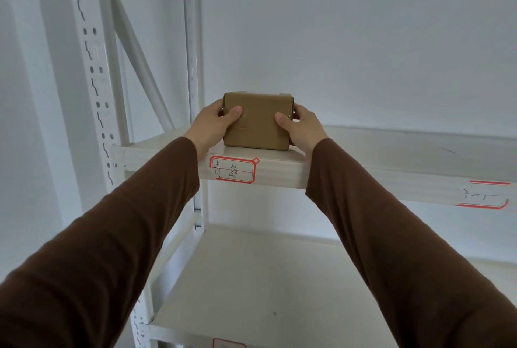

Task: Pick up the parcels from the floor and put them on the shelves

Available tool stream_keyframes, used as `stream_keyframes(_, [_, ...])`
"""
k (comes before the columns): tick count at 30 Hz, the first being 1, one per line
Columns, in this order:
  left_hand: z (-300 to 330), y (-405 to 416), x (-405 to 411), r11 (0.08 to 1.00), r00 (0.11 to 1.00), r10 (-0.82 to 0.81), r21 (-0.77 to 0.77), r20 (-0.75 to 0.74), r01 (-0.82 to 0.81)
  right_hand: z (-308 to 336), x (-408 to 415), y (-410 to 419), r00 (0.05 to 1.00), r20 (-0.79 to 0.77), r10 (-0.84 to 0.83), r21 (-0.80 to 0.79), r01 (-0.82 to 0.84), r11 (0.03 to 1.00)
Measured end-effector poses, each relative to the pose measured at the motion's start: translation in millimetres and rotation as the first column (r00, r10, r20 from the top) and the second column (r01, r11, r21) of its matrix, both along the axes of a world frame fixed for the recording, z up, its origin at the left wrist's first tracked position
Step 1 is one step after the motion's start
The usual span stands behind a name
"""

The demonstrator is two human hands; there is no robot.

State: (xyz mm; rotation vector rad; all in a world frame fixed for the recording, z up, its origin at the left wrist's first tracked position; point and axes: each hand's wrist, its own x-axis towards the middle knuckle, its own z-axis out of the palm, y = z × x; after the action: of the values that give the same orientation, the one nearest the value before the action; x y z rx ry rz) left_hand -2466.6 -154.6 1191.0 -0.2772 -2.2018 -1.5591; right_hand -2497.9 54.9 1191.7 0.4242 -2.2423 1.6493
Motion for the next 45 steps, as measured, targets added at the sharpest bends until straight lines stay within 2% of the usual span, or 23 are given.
stream_keyframes(4, [-0.4,2.2,1.0,1.000,1.000,0.011,0.004,-0.008,-0.011,2.4,9.0,-1.8,0.999,0.015,-0.032,0.052,0.031,0.998])
stream_keyframes(7, [0.9,0.5,4.5,0.999,0.998,0.045,-0.026,-0.033,-0.046,2.7,16.2,1.0,0.994,-0.034,-0.108,0.134,0.112,0.985])
stream_keyframes(10, [4.4,-4.8,15.5,0.988,0.989,0.134,-0.066,-0.069,-0.139,1.6,29.6,0.5,0.945,-0.219,-0.242,0.172,0.281,0.944])
stream_keyframes(13, [1.1,-12.1,36.2,0.974,0.968,0.201,-0.075,-0.153,-0.214,-1.2,53.5,-13.6,0.829,-0.482,-0.282,0.118,0.381,0.917])
stream_keyframes(16, [-12.0,-24.0,66.0,0.965,0.941,0.245,-0.039,-0.233,-0.261,-10.3,79.3,-44.7,0.756,-0.621,-0.208,0.076,0.322,0.944])
stream_keyframes(20, [-42.7,-47.1,117.0,0.954,0.917,0.297,0.043,-0.267,-0.297,-43.8,114.5,-94.5,0.756,-0.653,-0.056,0.073,0.136,0.988])
stream_keyframes(24, [-98.5,-79.7,166.8,0.920,0.893,0.393,0.085,-0.219,-0.383,-97.7,139.5,-137.3,0.826,-0.534,0.181,0.127,-0.133,0.983])
stream_keyframes(27, [-148.3,-99.5,206.1,0.847,0.840,0.532,0.088,-0.108,-0.525,-140.9,158.3,-165.3,0.871,-0.294,0.393,0.138,-0.369,0.919])
stream_keyframes(29, [-181.2,-108.4,236.8,0.785,0.788,0.615,0.112,-0.023,-0.609,-167.6,173.7,-181.9,0.838,-0.109,0.535,0.125,-0.522,0.844])
stream_keyframes(31, [-209.8,-110.9,267.4,0.721,0.735,0.676,0.159,0.054,-0.675,-190.9,187.3,-193.1,0.759,0.031,0.650,0.092,-0.650,0.755])
stream_keyframes(35, [-256.4,-91.8,340.0,0.516,0.558,0.806,0.229,0.198,-0.826,-232.6,223.9,-201.8,0.538,0.210,0.817,0.012,-0.837,0.548])
stream_keyframes(40, [-296.5,-35.0,439.9,0.240,0.316,0.900,0.264,0.300,-0.934,-275.9,291.4,-195.2,0.273,0.293,0.916,-0.050,-0.953,0.300])
stream_keyframes(45, [-330.5,30.0,544.8,-0.041,0.080,0.912,0.282,0.402,-0.959,-307.0,384.4,-184.5,0.048,0.359,0.932,-0.056,-0.996,0.073])
